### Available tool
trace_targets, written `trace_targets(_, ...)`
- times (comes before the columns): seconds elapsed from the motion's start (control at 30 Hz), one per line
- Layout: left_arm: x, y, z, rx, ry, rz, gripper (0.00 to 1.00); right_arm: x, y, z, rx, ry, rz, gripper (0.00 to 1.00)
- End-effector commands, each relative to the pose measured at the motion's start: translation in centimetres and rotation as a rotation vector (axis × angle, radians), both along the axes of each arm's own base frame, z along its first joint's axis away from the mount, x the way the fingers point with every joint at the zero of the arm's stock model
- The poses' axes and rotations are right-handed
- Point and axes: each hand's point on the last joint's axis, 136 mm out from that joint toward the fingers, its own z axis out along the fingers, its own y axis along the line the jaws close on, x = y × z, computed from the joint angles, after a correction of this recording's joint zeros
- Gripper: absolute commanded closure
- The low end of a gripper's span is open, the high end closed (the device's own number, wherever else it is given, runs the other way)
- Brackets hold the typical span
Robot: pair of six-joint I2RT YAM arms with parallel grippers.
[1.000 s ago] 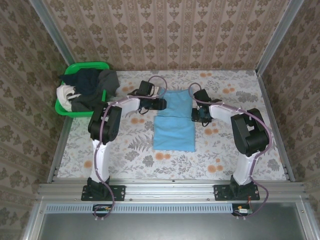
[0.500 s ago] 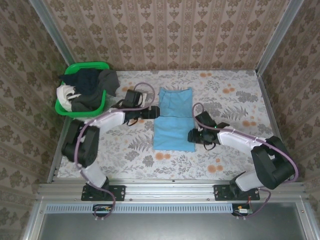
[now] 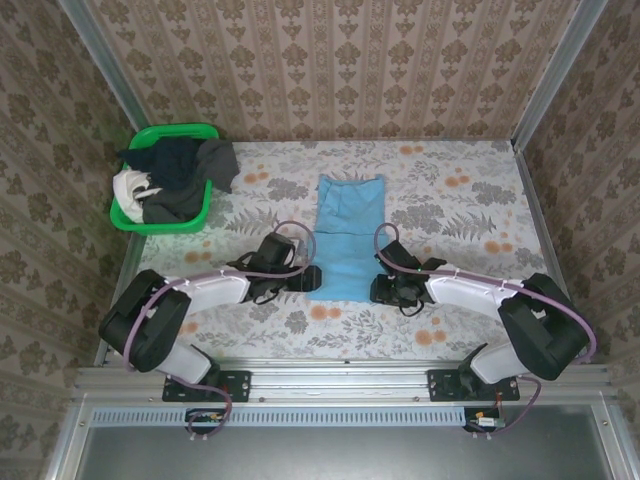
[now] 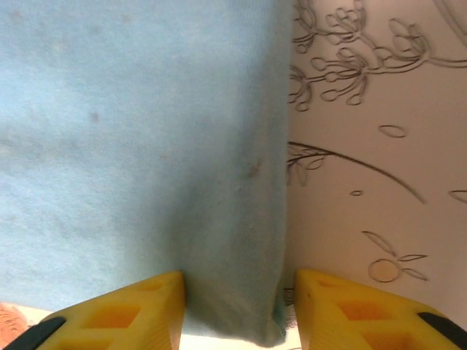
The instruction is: Fold and stack the t-shirts
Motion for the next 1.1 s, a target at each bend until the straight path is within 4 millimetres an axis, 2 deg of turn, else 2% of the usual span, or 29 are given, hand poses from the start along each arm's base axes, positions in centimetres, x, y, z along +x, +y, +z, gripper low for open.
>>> trace_targets(0.0,-2.5,-1.6,-1.1,-0.011,0.091,-0.037,0.28,-0.1,0.4,0.0,-0.012,0.012,-0.010,0.61)
trace_targets(0.1,-3.4,-1.7,-1.4,0.012,0.117,-0.038,0.41,-0.1,-0.1,-0.1,-0.041,0.011,-0.021,0.66)
trace_targets(0.27,-4.7,-0.8,-1.8,0.067,0.142,-0.016,0.42,-0.1,-0.6,-0.1,-0.064,0.004,-0.027,0.77)
trace_targets(0.47,-6.4,-0.7,-2.3,0.054,0.159,-0.010,0.56,-0.1,-0.6,0.5,-0.046,-0.014,-0.022,0.88)
trace_targets(0.6,-6.9,-0.9,-3.1,0.051,0.182,-0.003,0.57,-0.2,-0.6,0.8,-0.042,-0.026,-0.012,0.93)
trace_targets(0.63,-6.9,-0.8,-3.1,0.053,0.179,0.001,0.60,-0.2,-0.7,0.8,-0.043,-0.026,-0.011,0.93)
trace_targets(0.73,-6.8,-0.8,-2.8,0.047,0.171,0.011,0.77,-0.3,-0.8,1.1,-0.042,-0.031,-0.005,0.95)
trace_targets(0.83,-6.4,-0.9,-1.1,0.035,0.136,0.011,0.91,-0.1,-0.8,2.6,-0.031,-0.063,0.001,1.00)
trace_targets(0.9,-6.1,-1.0,0.7,0.025,0.098,0.003,1.00,-0.1,-0.8,3.8,-0.021,-0.082,0.003,1.00)
trace_targets(1.07,-5.8,-0.5,5.5,0.001,0.004,0.000,1.00,-0.6,-1.5,6.7,-0.015,-0.105,-0.005,1.00)
